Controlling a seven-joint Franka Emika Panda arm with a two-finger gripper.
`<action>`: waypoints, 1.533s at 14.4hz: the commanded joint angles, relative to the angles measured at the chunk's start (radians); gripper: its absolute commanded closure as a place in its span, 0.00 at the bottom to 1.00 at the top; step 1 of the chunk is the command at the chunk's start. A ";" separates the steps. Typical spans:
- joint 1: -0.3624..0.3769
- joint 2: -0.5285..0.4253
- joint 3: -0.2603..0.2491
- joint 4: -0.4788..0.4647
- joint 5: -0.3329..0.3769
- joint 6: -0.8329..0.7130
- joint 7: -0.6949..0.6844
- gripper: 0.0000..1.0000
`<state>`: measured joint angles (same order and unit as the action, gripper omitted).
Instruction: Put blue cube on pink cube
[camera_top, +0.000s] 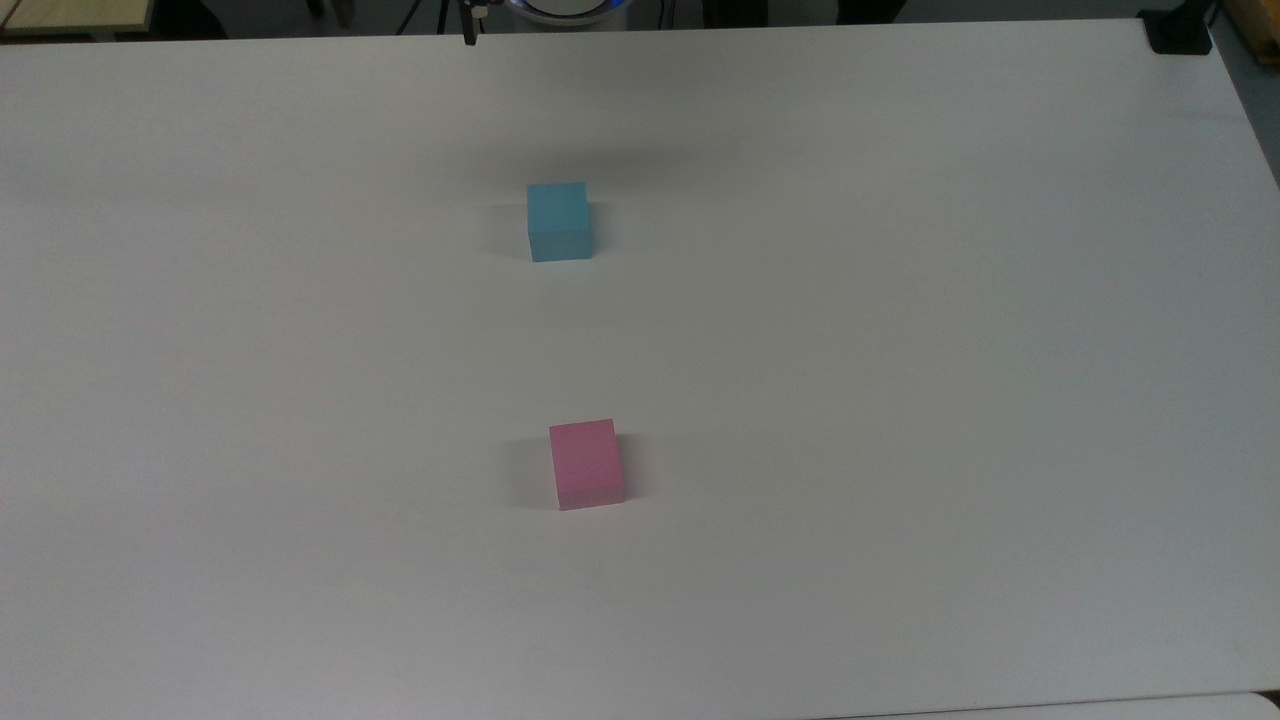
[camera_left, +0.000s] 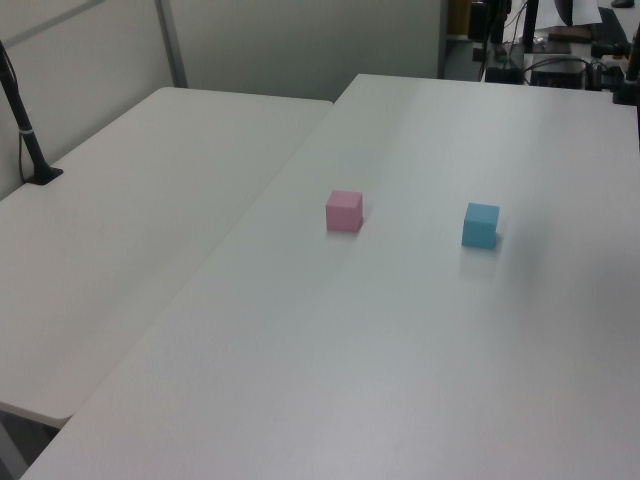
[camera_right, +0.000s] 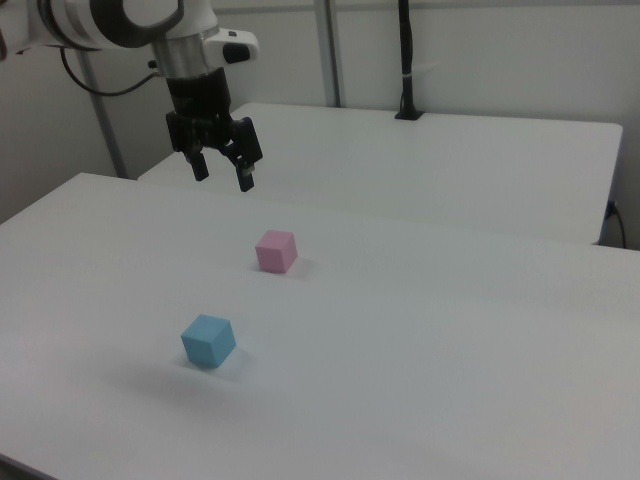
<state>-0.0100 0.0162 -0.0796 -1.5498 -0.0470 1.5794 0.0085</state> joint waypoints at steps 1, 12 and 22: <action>0.019 -0.010 -0.014 -0.012 0.015 0.013 -0.016 0.00; 0.019 -0.009 -0.014 -0.010 0.007 0.028 -0.012 0.00; 0.021 -0.009 -0.011 -0.012 0.007 0.028 -0.015 0.00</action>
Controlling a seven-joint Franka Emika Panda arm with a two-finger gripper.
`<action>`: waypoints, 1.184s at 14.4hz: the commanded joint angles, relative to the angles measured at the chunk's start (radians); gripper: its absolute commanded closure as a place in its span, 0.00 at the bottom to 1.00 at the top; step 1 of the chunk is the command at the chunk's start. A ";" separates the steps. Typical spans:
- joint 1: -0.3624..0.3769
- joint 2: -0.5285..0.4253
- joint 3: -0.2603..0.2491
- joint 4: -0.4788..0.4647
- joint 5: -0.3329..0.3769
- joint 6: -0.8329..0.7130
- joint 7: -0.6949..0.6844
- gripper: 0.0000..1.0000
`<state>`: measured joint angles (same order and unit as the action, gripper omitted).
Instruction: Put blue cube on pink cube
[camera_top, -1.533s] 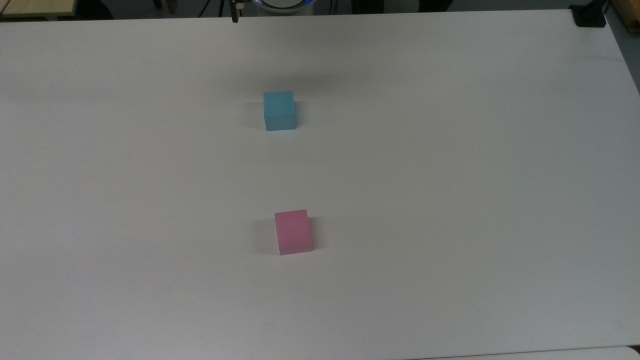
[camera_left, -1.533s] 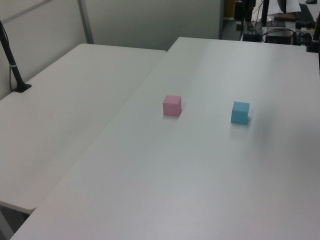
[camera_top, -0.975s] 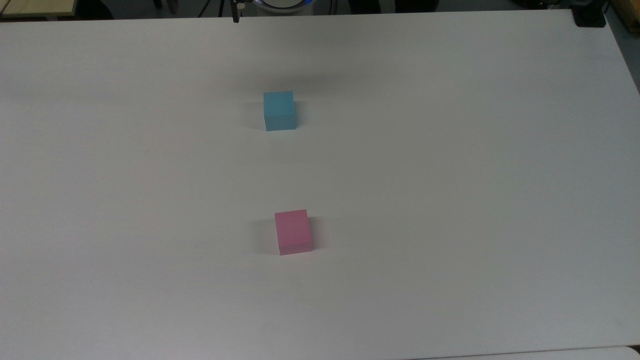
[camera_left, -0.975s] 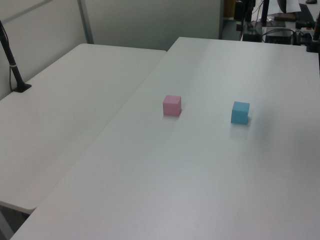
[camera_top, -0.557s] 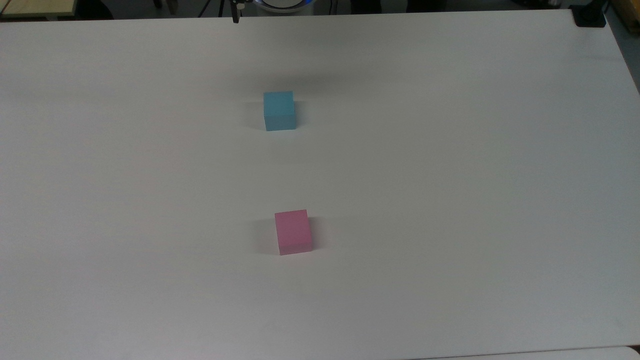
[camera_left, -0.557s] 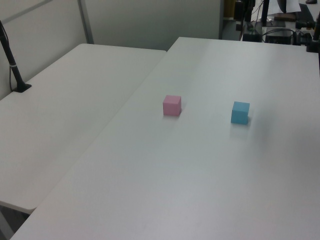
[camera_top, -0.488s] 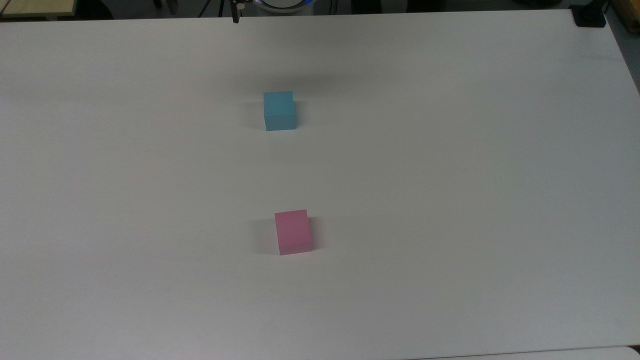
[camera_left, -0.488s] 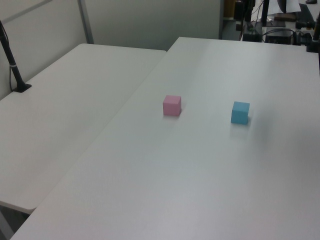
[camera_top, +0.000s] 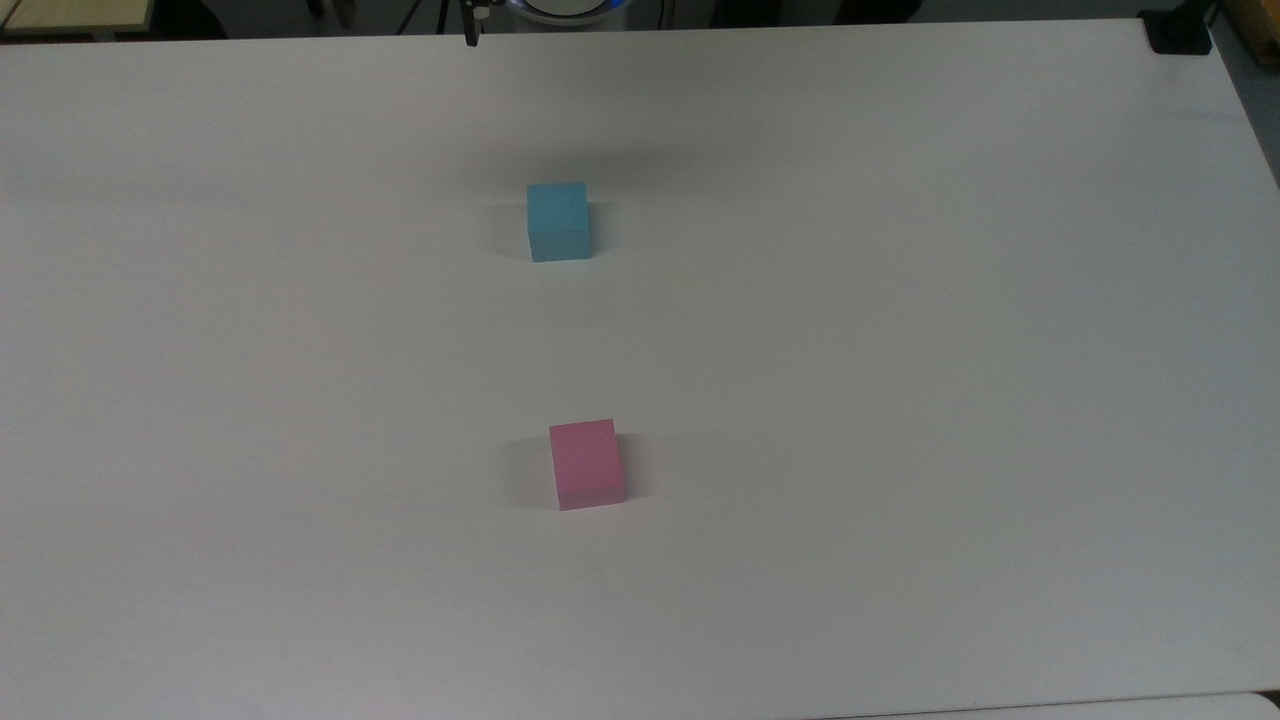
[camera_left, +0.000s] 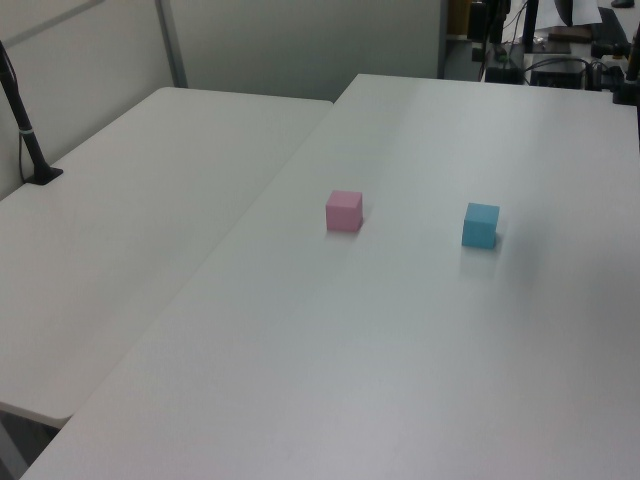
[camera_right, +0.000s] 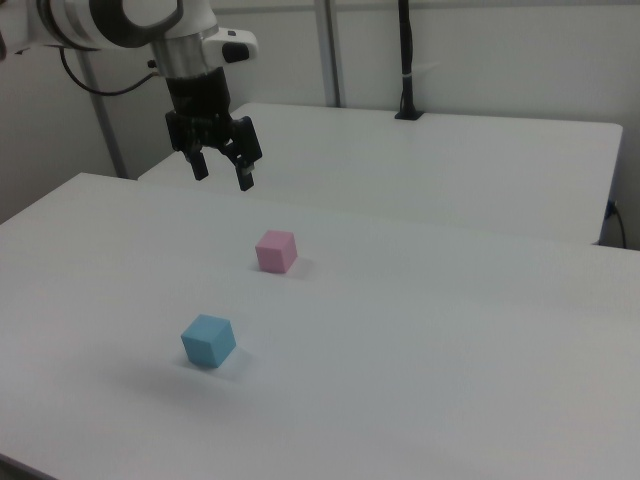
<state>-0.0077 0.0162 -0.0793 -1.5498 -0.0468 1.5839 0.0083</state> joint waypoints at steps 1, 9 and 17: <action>0.017 -0.009 -0.011 -0.016 0.007 0.024 -0.016 0.00; 0.018 -0.009 0.050 -0.079 0.004 0.025 -0.045 0.00; 0.035 -0.016 0.122 -0.210 0.004 0.051 -0.037 0.00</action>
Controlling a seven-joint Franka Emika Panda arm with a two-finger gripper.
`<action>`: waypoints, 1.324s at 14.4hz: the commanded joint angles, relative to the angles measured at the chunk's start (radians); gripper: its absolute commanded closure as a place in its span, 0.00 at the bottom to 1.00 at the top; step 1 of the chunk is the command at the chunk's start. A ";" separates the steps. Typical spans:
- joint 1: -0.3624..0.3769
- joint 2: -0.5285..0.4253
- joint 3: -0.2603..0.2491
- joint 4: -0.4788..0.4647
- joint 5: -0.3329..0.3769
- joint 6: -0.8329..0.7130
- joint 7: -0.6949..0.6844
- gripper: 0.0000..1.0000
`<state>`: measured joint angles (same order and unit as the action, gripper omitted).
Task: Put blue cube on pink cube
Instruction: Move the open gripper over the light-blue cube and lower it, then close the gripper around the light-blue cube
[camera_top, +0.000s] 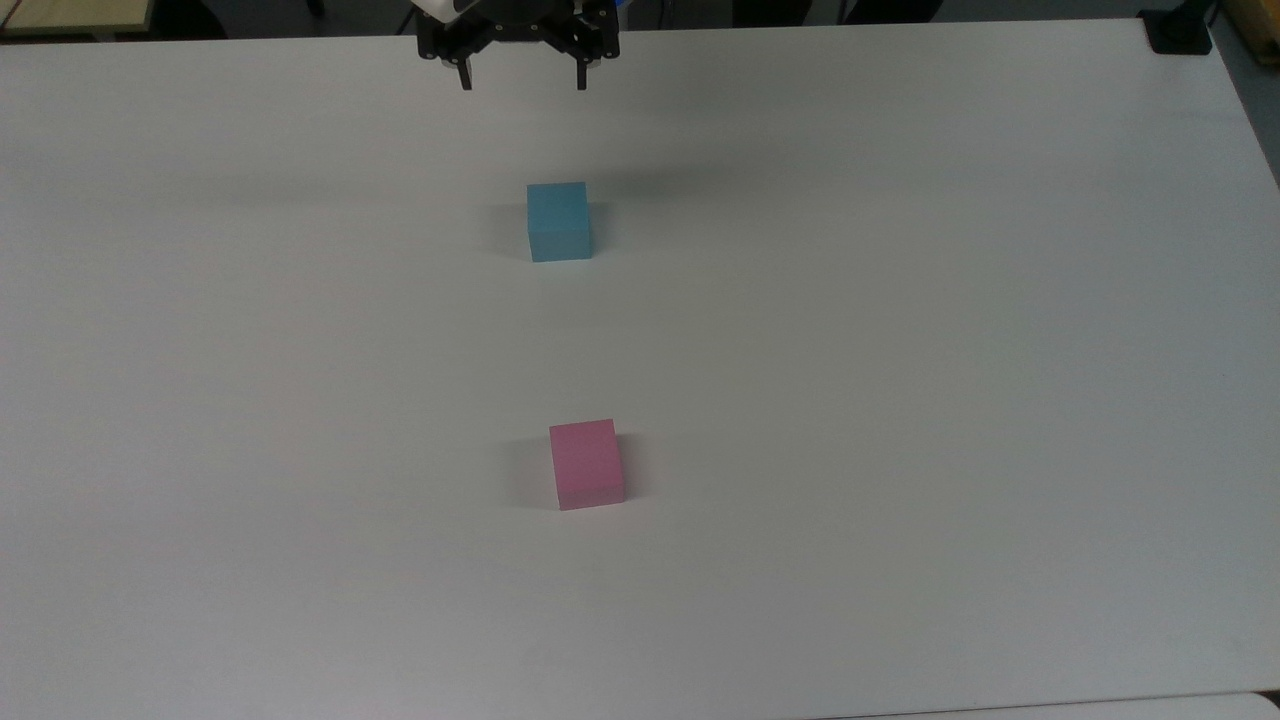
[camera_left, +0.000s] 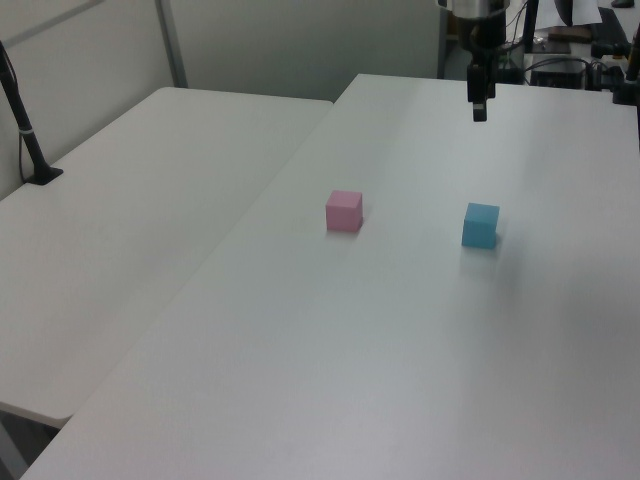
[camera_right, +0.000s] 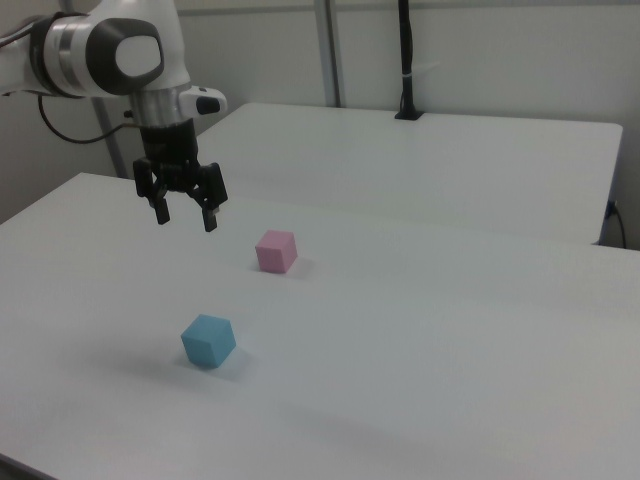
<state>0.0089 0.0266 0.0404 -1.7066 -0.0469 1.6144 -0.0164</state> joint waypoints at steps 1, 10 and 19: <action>0.017 -0.028 0.003 -0.077 0.002 0.028 -0.019 0.00; 0.011 -0.031 0.003 -0.413 -0.077 0.387 -0.014 0.00; 0.014 0.055 0.003 -0.484 -0.105 0.582 0.019 0.00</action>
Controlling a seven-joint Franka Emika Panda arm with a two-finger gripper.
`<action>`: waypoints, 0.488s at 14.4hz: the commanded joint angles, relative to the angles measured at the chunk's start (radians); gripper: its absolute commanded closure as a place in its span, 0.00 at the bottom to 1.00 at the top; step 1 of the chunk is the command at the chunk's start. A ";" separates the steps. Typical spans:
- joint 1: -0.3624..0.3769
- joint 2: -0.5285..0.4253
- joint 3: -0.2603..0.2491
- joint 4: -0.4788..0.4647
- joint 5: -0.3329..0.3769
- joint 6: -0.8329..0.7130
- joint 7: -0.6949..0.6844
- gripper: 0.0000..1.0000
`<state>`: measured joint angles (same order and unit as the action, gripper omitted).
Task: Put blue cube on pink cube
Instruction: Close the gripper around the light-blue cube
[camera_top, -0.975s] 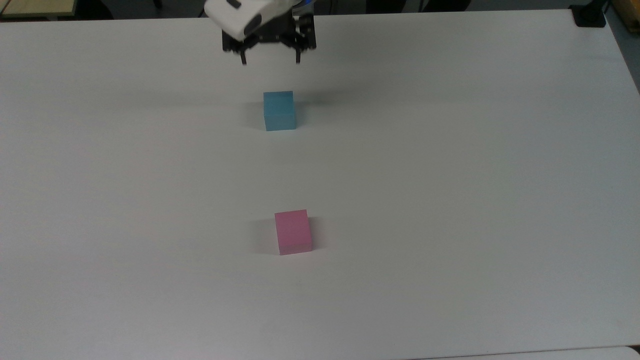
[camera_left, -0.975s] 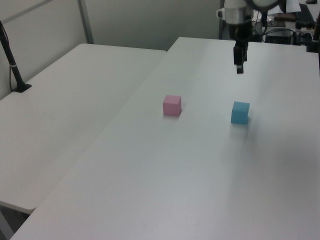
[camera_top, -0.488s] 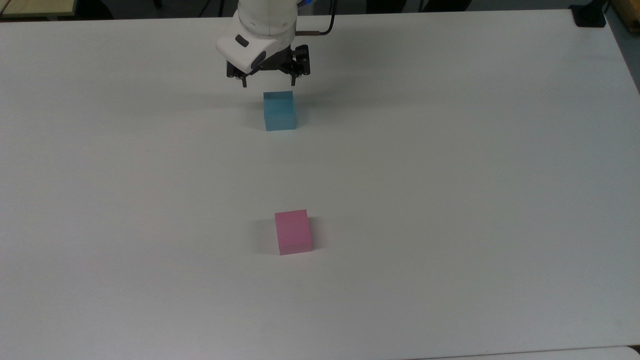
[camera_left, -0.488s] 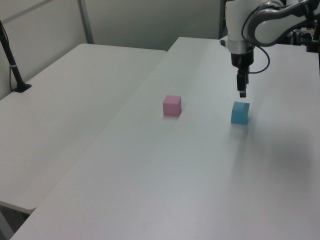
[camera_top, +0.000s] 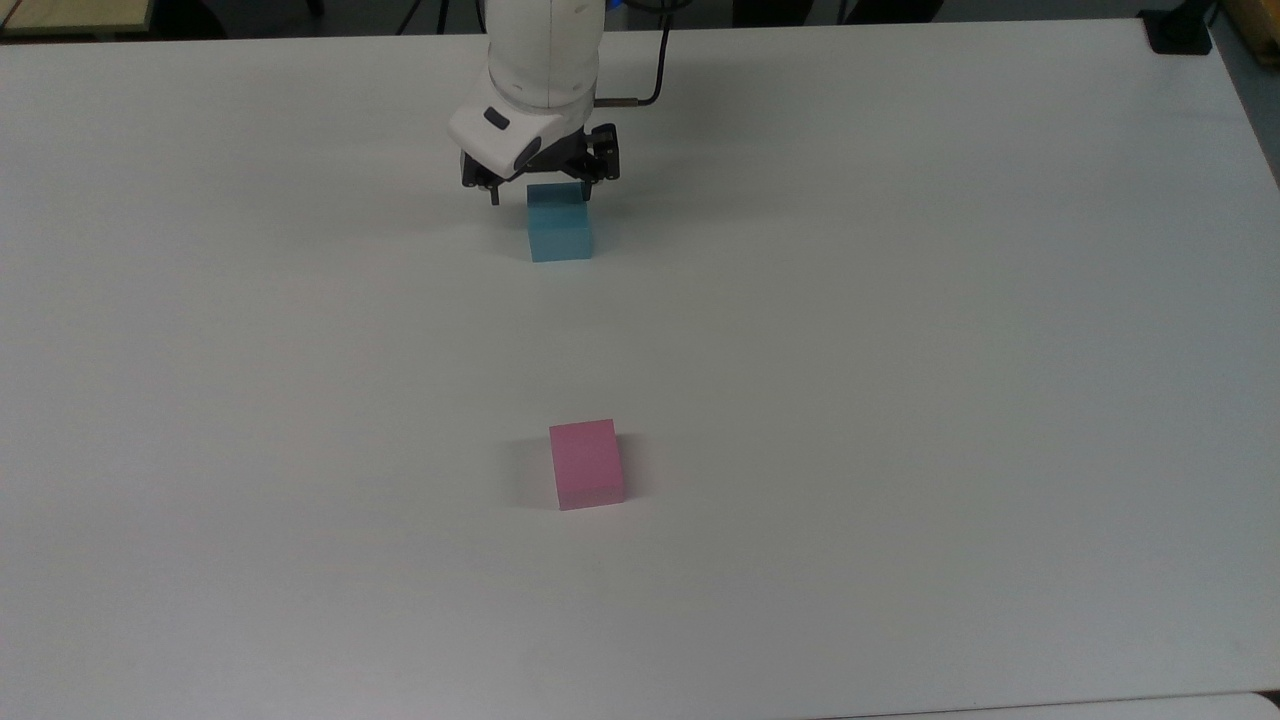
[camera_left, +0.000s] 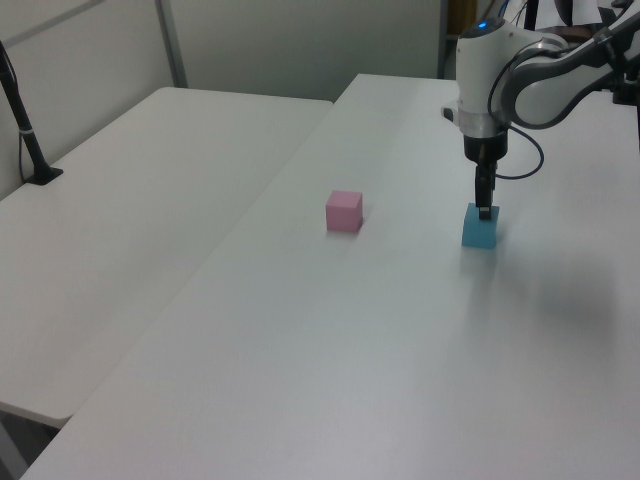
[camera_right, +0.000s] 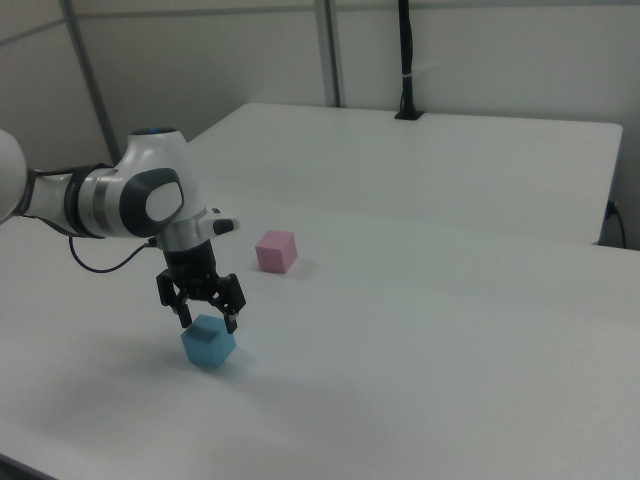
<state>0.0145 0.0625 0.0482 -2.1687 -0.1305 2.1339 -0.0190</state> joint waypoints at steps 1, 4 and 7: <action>0.009 0.045 -0.005 -0.022 -0.023 0.089 0.027 0.00; 0.016 0.082 -0.005 -0.019 -0.024 0.124 0.031 0.00; 0.024 0.089 -0.005 -0.014 -0.026 0.124 0.031 0.00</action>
<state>0.0223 0.1422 0.0508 -2.1764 -0.1305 2.2295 -0.0155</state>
